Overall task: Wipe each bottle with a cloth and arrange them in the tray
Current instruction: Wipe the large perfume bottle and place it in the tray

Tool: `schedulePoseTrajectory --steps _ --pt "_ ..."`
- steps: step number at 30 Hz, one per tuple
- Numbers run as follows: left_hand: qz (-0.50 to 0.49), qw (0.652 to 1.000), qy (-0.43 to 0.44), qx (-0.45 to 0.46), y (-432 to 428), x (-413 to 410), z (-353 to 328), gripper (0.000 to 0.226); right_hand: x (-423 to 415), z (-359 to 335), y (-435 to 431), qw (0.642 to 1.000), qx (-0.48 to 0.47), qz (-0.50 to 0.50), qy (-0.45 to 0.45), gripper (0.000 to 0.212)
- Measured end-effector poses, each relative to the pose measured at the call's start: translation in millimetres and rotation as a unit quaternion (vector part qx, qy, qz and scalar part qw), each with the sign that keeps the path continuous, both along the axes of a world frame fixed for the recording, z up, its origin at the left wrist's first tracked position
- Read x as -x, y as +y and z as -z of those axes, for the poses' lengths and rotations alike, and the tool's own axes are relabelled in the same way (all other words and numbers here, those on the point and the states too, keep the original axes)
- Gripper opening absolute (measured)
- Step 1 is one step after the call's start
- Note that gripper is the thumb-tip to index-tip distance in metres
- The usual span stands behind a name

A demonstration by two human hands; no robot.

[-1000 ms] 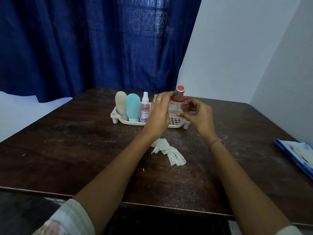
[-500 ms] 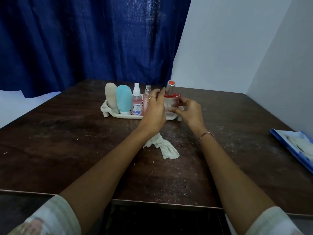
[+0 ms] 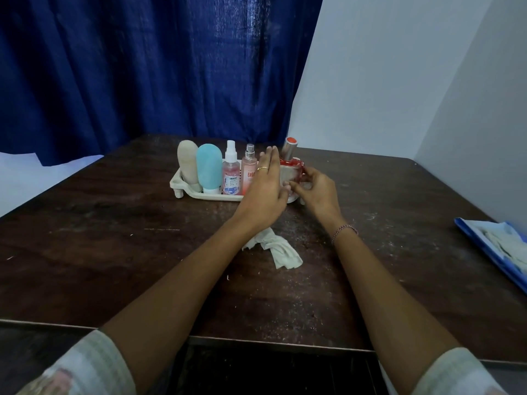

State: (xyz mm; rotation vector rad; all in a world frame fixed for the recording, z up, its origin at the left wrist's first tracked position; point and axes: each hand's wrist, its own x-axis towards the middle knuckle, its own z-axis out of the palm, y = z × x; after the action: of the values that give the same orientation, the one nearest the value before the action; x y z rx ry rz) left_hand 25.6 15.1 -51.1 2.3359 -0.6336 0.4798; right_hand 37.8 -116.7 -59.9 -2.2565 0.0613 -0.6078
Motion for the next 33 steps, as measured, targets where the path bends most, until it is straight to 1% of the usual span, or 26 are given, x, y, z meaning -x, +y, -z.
schedulePoseTrajectory --steps 6,10,15,20,26,29,31,33 --pt "-0.036 0.999 -0.004 -0.004 1 4 -6 0.073 -1 1 3 1.000 0.011 0.016 -0.025 0.039" --pt "-0.042 0.999 -0.012 -0.009 1 4 -7 0.071 -2 2 5 0.999 0.022 0.027 -0.039 0.038" --pt "-0.045 0.998 -0.035 -0.033 2 4 -7 0.066 -6 5 7 0.999 0.025 0.034 -0.022 0.041" --pt "-0.050 0.997 -0.047 -0.044 3 5 -8 0.064 -8 7 7 0.999 0.035 0.035 -0.023 0.037" --pt "-0.078 0.994 -0.076 -0.012 5 7 -10 0.054 -9 11 7 0.998 0.029 0.030 -0.057 0.040" --pt "-0.080 0.992 -0.095 -0.001 5 8 -11 0.049 -5 9 6 0.997 0.036 0.029 -0.060 0.043" --pt "-0.083 0.990 -0.116 0.008 6 10 -12 0.045 -2 8 4 0.996 0.052 0.040 -0.061 0.044" --pt "-0.087 0.987 -0.133 0.014 7 11 -12 0.040 1 6 5 0.994 0.055 0.053 -0.084 0.045"
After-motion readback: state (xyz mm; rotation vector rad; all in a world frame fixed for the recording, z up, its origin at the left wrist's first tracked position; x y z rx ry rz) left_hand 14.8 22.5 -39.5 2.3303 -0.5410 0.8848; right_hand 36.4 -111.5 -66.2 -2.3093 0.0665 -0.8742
